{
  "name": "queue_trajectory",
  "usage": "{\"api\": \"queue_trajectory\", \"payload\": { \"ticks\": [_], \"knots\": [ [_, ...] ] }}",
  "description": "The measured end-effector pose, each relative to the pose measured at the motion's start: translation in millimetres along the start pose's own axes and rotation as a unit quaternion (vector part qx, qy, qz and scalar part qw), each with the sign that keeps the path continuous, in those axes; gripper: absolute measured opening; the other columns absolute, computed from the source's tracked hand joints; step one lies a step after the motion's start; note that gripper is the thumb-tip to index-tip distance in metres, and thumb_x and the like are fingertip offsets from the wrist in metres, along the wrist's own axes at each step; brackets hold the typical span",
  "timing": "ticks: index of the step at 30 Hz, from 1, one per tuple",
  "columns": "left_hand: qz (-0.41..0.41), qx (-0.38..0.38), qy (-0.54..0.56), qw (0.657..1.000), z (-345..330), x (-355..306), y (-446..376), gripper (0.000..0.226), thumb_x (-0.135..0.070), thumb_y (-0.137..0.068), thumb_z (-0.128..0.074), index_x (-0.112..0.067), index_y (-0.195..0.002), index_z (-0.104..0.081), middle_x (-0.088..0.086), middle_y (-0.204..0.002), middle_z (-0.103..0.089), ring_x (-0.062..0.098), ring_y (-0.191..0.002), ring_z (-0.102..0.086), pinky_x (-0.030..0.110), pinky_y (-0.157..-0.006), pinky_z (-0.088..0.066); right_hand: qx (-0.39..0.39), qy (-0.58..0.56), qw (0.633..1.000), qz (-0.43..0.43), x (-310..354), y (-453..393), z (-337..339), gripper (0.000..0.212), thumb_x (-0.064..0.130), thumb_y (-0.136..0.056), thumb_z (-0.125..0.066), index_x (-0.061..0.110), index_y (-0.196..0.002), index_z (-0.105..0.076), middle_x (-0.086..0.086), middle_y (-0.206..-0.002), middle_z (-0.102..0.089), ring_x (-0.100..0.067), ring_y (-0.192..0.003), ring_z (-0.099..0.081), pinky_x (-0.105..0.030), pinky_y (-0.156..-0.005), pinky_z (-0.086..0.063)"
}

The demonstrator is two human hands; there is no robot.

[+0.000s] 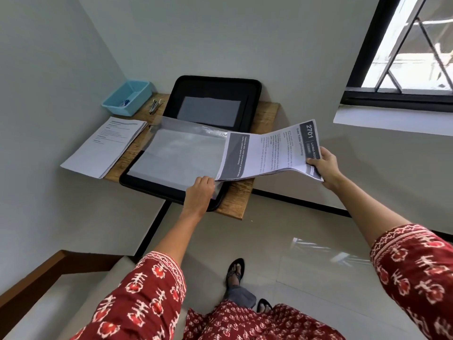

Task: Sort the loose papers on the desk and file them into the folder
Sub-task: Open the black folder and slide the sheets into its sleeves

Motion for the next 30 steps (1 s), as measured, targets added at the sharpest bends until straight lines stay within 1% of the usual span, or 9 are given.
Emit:
{"api": "queue_trajectory", "payload": {
  "ticks": [3,7,10,13,16,19,21,25,30],
  "knots": [
    [0.002,-0.009,0.003,1.0,1,-1,1,0.037,0.0,-0.048,-0.09,-0.011,-0.065,-0.059,0.0,-0.062,-0.057,0.014,-0.055,-0.055,0.018,-0.034,-0.036,0.007,-0.001,1.0,0.005,4,1,-4,0.041,-0.011,-0.089,-0.048,0.008,-0.125,-0.053,-0.005,-0.109,-0.061,-0.017,-0.095,-0.06,-0.017,-0.07,-0.054],
    [-0.002,-0.038,0.01,0.999,3,-5,-1,0.033,0.0,-0.053,-0.088,-0.01,-0.068,-0.06,0.0,-0.064,-0.058,0.016,-0.058,-0.057,0.021,-0.033,-0.039,0.049,0.008,0.999,0.003,7,5,-12,0.037,-0.012,-0.088,-0.049,0.012,-0.116,-0.054,0.001,-0.095,-0.063,-0.009,-0.08,-0.061,-0.013,-0.057,-0.052],
    [0.014,-0.055,0.048,0.997,8,-3,0,0.022,-0.01,-0.071,-0.08,-0.009,-0.077,-0.059,0.001,-0.073,-0.059,0.018,-0.067,-0.057,0.024,-0.038,-0.037,0.066,0.011,0.998,0.003,5,7,-15,0.037,-0.013,-0.088,-0.05,0.012,-0.114,-0.054,0.003,-0.091,-0.064,-0.009,-0.078,-0.062,-0.013,-0.054,-0.051],
    [0.151,-0.086,0.168,0.97,18,16,6,0.011,-0.013,-0.091,-0.056,-0.005,-0.098,-0.054,0.004,-0.092,-0.06,0.021,-0.084,-0.056,0.029,-0.055,-0.032,0.057,0.001,0.998,-0.004,1,6,-10,0.037,-0.012,-0.088,-0.05,0.013,-0.116,-0.054,0.001,-0.095,-0.064,-0.012,-0.082,-0.063,-0.015,-0.056,-0.053],
    [0.35,-0.115,0.313,0.875,5,49,11,0.018,-0.003,-0.095,-0.042,-0.001,-0.111,-0.05,0.008,-0.101,-0.059,0.023,-0.09,-0.056,0.03,-0.067,-0.037,0.05,-0.004,0.999,-0.015,-7,5,-3,0.037,-0.012,-0.088,-0.05,0.013,-0.115,-0.055,0.001,-0.096,-0.064,-0.012,-0.083,-0.063,-0.015,-0.057,-0.054],
    [0.512,-0.042,0.529,0.675,-41,61,10,0.02,-0.005,-0.095,-0.046,0.003,-0.113,-0.049,0.015,-0.108,-0.059,0.026,-0.081,-0.062,0.034,-0.068,-0.052,0.043,-0.017,0.998,-0.031,-16,3,3,0.036,-0.013,-0.089,-0.048,0.013,-0.113,-0.055,0.0,-0.094,-0.063,-0.012,-0.082,-0.062,-0.015,-0.055,-0.053],
    [0.527,-0.005,0.624,0.577,-55,52,1,0.013,-0.008,-0.096,-0.05,0.004,-0.097,-0.051,0.017,-0.104,-0.057,0.026,-0.077,-0.063,0.028,-0.065,-0.054,0.044,-0.028,0.998,-0.041,-21,1,5,0.036,-0.014,-0.089,-0.048,0.012,-0.112,-0.055,0.0,-0.094,-0.064,-0.013,-0.082,-0.062,-0.015,-0.055,-0.053],
    [0.491,0.058,0.691,0.527,-58,34,-24,0.038,-0.015,-0.098,-0.048,0.012,-0.124,-0.043,0.027,-0.122,-0.055,0.034,-0.115,-0.056,0.037,-0.094,-0.048,0.051,-0.038,0.996,-0.058,-27,-2,6,0.037,-0.015,-0.088,-0.048,0.012,-0.111,-0.055,0.0,-0.092,-0.064,-0.013,-0.079,-0.061,-0.015,-0.055,-0.052],
    [0.499,0.066,0.694,0.514,-65,36,-39,0.04,-0.015,-0.096,-0.051,0.01,-0.126,-0.044,0.025,-0.124,-0.055,0.034,-0.115,-0.057,0.041,-0.096,-0.047,0.088,-0.025,0.993,-0.075,-30,-11,8,0.036,-0.014,-0.088,-0.049,0.011,-0.113,-0.055,-0.004,-0.097,-0.063,-0.015,-0.081,-0.061,-0.016,-0.058,-0.054]
  ]
}}
Point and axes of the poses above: each hand's wrist, its own y-axis away from the middle knuckle, its own z-axis out of the back of the hand, x = y × z, the point moved 8 cm from there along -y, towards the middle knuckle
